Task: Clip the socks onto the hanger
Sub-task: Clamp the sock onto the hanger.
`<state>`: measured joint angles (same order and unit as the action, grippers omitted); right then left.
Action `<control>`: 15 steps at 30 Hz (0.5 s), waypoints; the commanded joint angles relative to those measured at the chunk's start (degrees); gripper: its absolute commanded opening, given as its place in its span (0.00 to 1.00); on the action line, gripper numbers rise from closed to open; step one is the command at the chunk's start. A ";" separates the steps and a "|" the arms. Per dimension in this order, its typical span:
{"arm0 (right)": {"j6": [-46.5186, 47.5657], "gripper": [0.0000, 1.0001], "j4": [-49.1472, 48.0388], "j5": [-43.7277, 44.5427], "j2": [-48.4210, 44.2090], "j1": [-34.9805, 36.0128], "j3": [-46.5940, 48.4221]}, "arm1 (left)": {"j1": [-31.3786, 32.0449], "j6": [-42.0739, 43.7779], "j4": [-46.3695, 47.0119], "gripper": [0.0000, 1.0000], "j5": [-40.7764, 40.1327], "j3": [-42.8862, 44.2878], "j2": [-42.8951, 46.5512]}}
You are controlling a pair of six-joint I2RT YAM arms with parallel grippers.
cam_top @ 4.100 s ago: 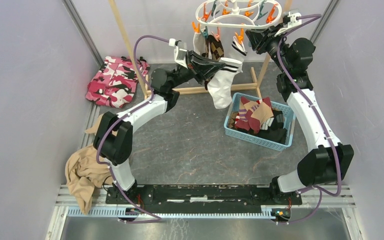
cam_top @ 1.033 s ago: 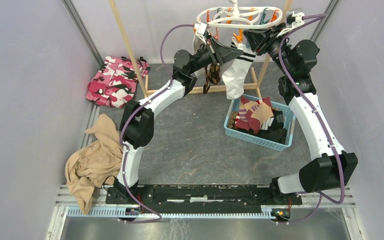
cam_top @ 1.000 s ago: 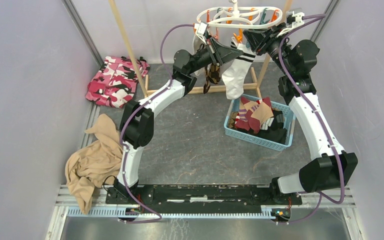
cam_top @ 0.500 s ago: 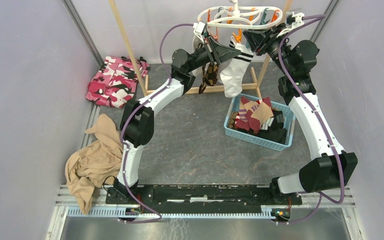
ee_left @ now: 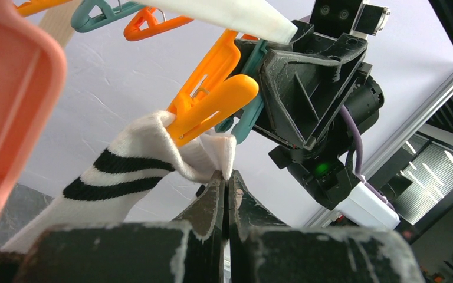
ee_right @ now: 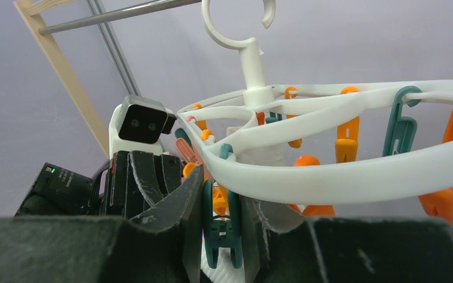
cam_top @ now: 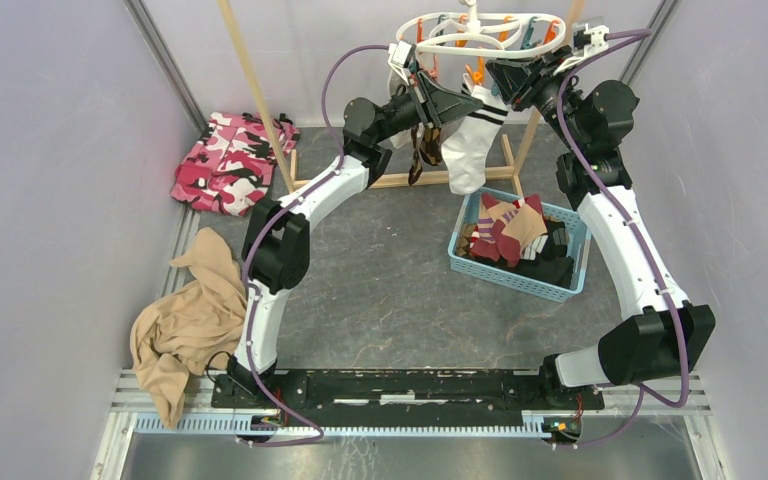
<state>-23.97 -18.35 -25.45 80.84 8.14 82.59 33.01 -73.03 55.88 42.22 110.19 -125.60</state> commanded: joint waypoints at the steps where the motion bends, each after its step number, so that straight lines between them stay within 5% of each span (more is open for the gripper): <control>1: -1.00 0.00 -3.05 -1.09 -0.27 0.10 0.04 | -0.06 -3.05 2.39 0.02 1.54 2.84 -0.35; 15: -1.19 0.00 -3.19 -1.51 0.11 0.10 0.12 | 0.03 -5.66 4.33 0.02 2.78 3.72 -1.52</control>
<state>-23.99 -18.37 -25.61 80.86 8.14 82.59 33.01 -75.42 57.60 43.92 110.67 -126.21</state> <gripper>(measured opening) 0.297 0.042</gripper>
